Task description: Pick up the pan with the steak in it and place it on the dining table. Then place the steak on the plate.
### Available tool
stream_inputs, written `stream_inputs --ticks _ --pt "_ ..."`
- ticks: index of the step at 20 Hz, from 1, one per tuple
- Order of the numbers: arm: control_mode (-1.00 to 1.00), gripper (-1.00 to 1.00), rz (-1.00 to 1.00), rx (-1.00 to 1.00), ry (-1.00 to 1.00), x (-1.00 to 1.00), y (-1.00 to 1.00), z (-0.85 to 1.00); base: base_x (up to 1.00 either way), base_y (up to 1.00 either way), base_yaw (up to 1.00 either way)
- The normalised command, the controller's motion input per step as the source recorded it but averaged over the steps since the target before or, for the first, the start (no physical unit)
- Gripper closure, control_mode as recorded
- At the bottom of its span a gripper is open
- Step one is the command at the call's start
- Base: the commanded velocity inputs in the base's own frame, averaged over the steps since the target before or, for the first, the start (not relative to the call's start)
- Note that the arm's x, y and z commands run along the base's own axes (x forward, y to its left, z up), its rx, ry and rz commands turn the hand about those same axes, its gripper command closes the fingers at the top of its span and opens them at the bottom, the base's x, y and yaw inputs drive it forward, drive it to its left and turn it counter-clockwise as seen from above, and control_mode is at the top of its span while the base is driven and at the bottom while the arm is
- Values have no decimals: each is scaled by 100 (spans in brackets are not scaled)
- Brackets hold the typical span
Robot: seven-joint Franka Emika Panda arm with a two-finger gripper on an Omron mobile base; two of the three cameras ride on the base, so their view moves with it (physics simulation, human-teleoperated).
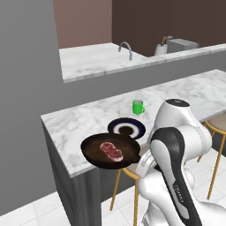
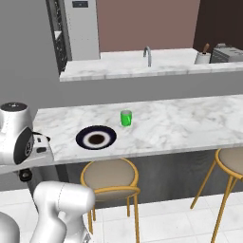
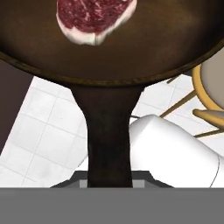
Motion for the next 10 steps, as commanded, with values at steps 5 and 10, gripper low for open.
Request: stream_inputs --ticks 5,10 --pt "-100 100 -6 0 0 49 27 -23 0 0 0" --pt "-100 100 -13 0 0 52 9 -17 0 0 0"
